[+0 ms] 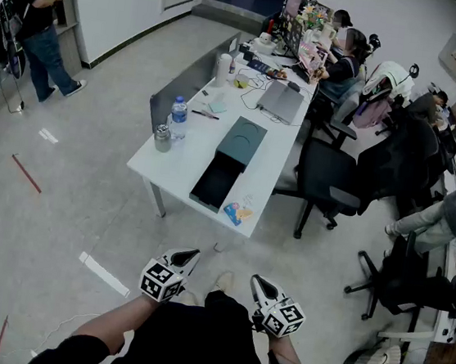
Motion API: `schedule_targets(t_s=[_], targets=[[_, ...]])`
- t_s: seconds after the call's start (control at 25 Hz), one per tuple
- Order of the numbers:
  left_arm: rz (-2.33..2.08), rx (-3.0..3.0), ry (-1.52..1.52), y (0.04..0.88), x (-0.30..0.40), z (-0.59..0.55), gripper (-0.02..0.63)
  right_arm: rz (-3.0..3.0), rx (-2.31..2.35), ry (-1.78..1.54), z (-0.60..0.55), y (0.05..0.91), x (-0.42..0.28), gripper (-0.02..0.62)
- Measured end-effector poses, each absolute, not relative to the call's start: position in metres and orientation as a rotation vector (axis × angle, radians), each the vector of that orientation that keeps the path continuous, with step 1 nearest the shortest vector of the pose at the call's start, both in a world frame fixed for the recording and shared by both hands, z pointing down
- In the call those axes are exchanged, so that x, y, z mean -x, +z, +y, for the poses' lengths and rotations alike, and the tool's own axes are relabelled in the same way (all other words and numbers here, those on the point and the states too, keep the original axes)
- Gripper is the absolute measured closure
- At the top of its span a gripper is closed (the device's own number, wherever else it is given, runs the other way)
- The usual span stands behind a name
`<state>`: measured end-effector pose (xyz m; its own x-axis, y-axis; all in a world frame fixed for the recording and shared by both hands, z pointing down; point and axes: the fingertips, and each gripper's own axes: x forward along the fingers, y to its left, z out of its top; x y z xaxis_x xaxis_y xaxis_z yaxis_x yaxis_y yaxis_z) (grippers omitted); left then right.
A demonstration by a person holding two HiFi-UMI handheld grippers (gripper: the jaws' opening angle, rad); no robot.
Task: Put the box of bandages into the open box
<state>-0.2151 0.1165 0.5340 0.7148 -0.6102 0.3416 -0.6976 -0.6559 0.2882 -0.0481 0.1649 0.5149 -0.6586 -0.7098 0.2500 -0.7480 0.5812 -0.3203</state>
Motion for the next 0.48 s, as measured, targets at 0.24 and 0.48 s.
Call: schedule_targets(t_s=[0.24, 0.48], targets=[[-1.024, -2.514, 0.267, 0.53, 0.213, 0.137, 0.598, -2.717, -1.27, 0.618, 0.179, 0.508, 0.044, 0.569], [-1.032, -2.514, 0.251, 0.534, 0.207, 0.142, 0.598, -2.734, -1.257, 0.587, 0.182, 0.506, 0.043, 0.569]])
